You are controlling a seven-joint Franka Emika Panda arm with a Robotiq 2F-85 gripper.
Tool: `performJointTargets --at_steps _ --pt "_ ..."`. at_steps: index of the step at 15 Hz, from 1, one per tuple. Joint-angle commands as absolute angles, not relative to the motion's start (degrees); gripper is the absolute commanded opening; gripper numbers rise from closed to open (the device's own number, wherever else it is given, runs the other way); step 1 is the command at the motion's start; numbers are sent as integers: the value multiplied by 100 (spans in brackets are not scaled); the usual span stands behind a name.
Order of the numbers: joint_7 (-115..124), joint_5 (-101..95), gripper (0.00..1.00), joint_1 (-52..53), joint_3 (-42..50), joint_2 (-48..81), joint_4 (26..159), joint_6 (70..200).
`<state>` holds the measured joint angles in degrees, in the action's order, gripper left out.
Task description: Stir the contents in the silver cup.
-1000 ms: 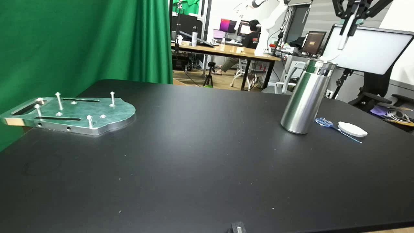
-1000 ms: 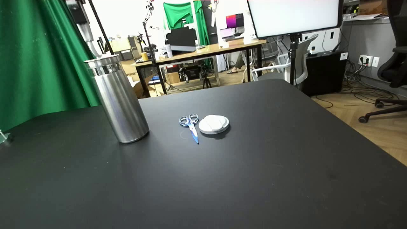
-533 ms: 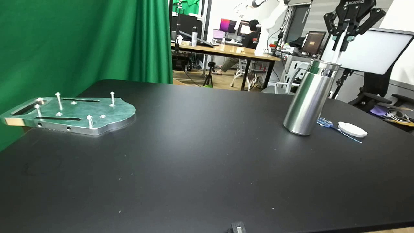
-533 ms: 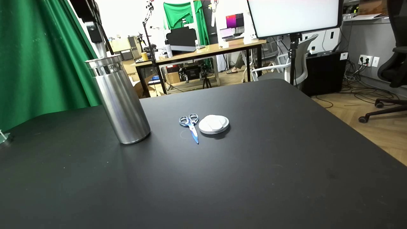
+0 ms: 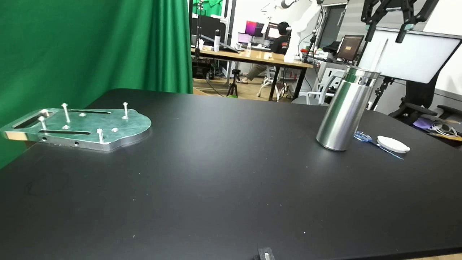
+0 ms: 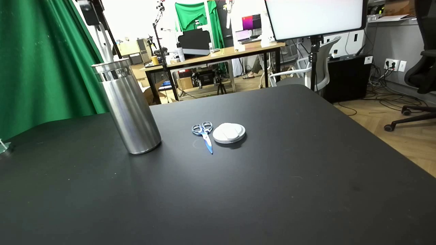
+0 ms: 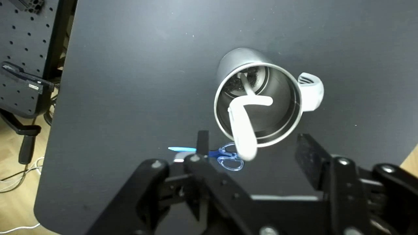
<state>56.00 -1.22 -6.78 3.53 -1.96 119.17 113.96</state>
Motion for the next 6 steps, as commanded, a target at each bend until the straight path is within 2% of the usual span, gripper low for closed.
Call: performJointTargets --at_steps 1,3,4,6 --pt "5652 -256 98 -600 346 -817 12129 11166" --pt "5674 -417 100 -606 296 -1136 12317 11100" --pt "5597 -256 100 -626 322 -728 12032 11172" --pt "5595 -265 100 -632 304 -852 12087 11160"
